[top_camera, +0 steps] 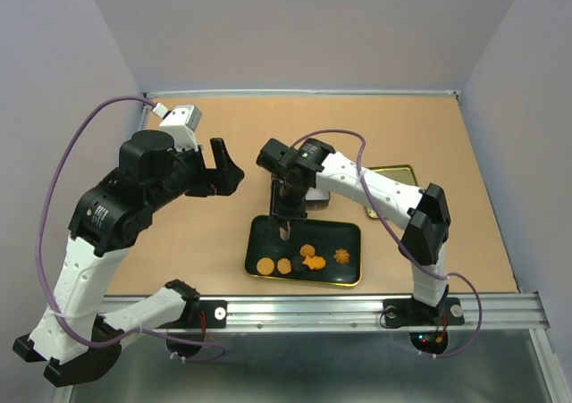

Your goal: Pack the cookies

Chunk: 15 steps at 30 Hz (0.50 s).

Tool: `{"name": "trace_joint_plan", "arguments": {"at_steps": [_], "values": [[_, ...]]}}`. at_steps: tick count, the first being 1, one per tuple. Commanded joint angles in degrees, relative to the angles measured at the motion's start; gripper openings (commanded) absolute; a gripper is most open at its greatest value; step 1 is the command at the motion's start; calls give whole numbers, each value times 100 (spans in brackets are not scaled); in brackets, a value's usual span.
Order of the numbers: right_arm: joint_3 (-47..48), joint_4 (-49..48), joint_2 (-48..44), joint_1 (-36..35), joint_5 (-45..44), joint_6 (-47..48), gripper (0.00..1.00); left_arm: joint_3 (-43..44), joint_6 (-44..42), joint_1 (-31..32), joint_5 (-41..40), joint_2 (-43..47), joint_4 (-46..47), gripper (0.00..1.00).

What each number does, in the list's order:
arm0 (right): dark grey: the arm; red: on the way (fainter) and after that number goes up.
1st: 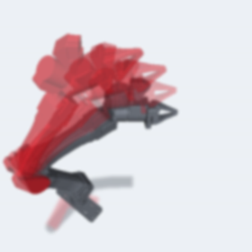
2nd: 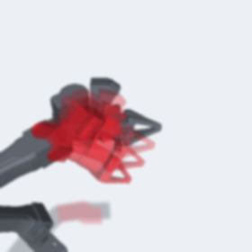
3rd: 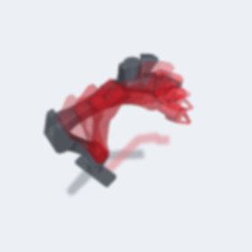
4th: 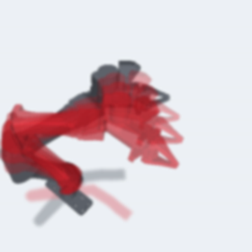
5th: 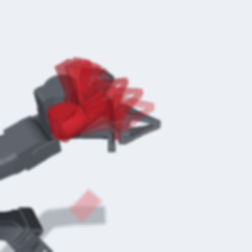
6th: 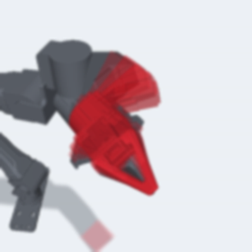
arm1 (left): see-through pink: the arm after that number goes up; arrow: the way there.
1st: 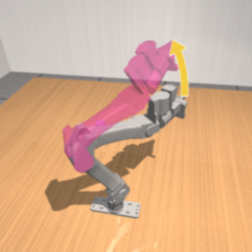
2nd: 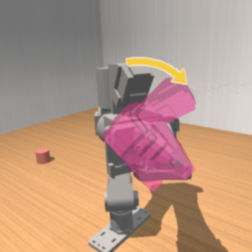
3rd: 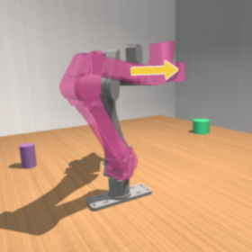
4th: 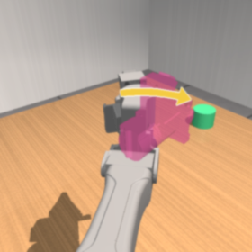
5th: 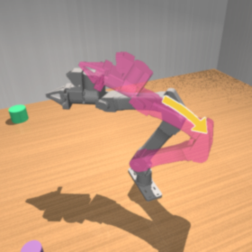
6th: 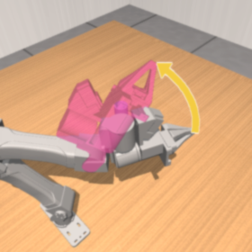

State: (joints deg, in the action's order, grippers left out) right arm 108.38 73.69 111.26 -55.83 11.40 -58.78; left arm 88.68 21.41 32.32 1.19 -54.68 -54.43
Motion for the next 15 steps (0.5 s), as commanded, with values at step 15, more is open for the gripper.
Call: {"name": "trace_joint_plan", "arguments": {"at_steps": [15], "values": [[-238, -153, 45, 117, 20, 139, 48, 281, -207, 20, -242, 18, 47, 99]]}}
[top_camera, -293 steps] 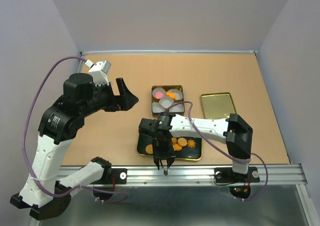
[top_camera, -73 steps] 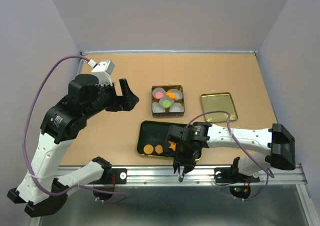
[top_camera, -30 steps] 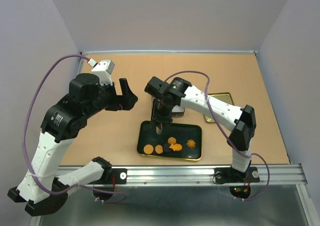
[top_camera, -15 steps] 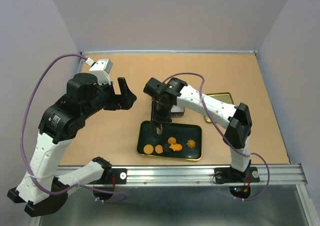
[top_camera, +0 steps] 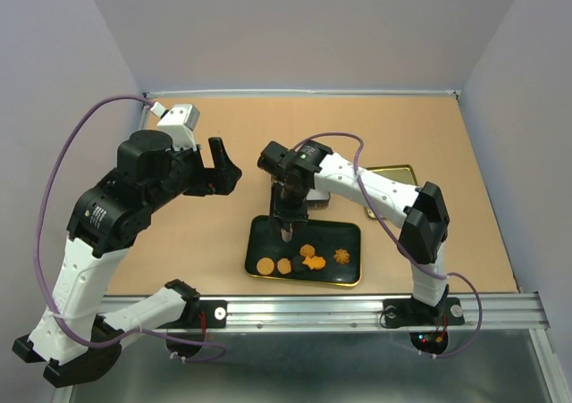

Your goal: Pack the cookies

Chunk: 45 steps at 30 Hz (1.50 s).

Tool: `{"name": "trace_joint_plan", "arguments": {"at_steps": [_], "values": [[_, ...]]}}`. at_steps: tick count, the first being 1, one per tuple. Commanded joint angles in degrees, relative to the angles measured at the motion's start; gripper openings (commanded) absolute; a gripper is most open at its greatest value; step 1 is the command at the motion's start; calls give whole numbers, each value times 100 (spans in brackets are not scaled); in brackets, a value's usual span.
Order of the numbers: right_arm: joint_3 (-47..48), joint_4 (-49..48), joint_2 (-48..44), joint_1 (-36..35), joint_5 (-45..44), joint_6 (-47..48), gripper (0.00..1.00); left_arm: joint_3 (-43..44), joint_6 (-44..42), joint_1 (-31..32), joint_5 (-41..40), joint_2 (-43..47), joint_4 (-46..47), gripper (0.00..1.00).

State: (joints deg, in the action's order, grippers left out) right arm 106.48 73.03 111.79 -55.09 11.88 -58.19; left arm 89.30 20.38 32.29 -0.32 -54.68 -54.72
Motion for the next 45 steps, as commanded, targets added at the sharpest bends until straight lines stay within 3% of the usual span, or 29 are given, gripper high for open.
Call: {"name": "trace_joint_plan", "arguments": {"at_steps": [1, 14, 27, 37, 45], "values": [[-57, -105, -8, 60, -45, 80, 48, 211, -96, 23, -83, 18, 75, 99], [75, -96, -113, 104, -98, 36, 51, 167, -113, 31, -65, 45, 75, 99], [5, 369, -939, 104, -326, -236, 51, 141, -78, 31, -47, 71, 137, 99], [-1207, 414, -2502, 34, -485, -947, 50, -105, 62, 31, 444, -8, 321, 99], [-3061, -342, -4059, -641, -397, -2177, 50, -246, 247, 31, 743, -148, 497, 99]]}}
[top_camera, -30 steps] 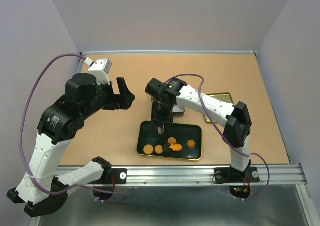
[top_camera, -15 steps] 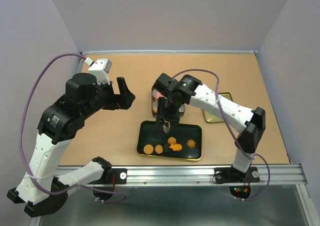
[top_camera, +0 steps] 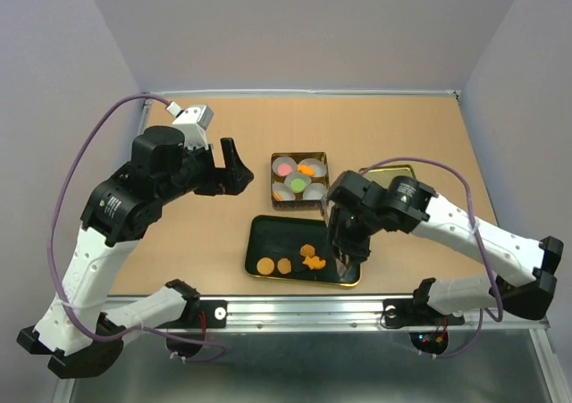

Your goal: Pack the cookies

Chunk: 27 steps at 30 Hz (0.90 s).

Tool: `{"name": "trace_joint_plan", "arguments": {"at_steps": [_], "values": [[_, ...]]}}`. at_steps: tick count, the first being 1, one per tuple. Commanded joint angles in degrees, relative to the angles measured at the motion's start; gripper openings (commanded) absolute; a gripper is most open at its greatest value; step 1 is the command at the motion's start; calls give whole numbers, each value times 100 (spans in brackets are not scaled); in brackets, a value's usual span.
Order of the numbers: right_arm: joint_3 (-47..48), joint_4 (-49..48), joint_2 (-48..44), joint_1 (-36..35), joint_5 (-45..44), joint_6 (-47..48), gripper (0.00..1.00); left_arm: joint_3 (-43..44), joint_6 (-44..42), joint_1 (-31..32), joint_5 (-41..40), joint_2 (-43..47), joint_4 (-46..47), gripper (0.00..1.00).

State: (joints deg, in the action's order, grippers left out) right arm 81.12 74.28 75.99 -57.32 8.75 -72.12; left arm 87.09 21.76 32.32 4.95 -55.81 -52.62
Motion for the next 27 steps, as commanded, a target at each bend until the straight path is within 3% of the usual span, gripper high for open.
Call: {"name": "trace_joint_plan", "arguments": {"at_steps": [1, 5, 8, 27], "values": [[-797, -519, -593, -516, -128, -1047, 50, 1, 127, 29, 234, -35, 279, 99], [-1370, -888, -884, -938, -111, -1507, 50, -147, 241, 29, 226, 88, 296, 99], [-1494, -1091, -596, -1158, -6, -1499, 50, -315, 311, 20, 226, 202, 323, 99], [-835, -1267, 979, -1185, 469, -620, 50, -394, 575, 20, 199, 430, 279, 99]]}}
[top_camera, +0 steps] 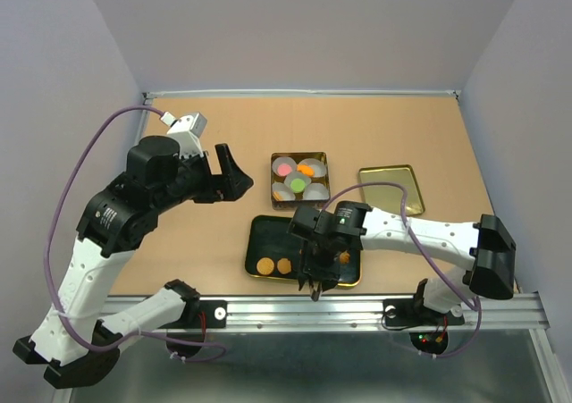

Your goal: Pack the cookies

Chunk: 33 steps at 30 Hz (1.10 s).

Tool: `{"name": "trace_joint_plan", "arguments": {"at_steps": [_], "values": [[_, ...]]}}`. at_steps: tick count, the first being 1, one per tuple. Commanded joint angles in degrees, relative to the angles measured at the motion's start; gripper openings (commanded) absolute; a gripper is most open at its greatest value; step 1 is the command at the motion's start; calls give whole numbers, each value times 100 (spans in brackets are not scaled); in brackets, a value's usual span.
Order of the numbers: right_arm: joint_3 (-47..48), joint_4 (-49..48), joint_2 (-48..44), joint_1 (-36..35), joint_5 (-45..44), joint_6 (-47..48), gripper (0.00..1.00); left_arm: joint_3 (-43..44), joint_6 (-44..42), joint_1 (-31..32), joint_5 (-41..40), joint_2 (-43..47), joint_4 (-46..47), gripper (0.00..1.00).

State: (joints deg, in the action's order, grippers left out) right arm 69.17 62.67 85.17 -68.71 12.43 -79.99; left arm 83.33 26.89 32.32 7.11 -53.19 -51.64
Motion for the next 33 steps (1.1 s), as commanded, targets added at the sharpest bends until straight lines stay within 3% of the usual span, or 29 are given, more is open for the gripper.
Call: {"name": "trace_joint_plan", "arguments": {"at_steps": [1, 33], "values": [[378, -115, 88, -46, 128, 194, 50, -19, 79, 20, -35, 177, 163, 99], [-307, -352, 97, -354, 295, -219, 50, -150, 220, 29, -96, 520, 48, 99]]}}
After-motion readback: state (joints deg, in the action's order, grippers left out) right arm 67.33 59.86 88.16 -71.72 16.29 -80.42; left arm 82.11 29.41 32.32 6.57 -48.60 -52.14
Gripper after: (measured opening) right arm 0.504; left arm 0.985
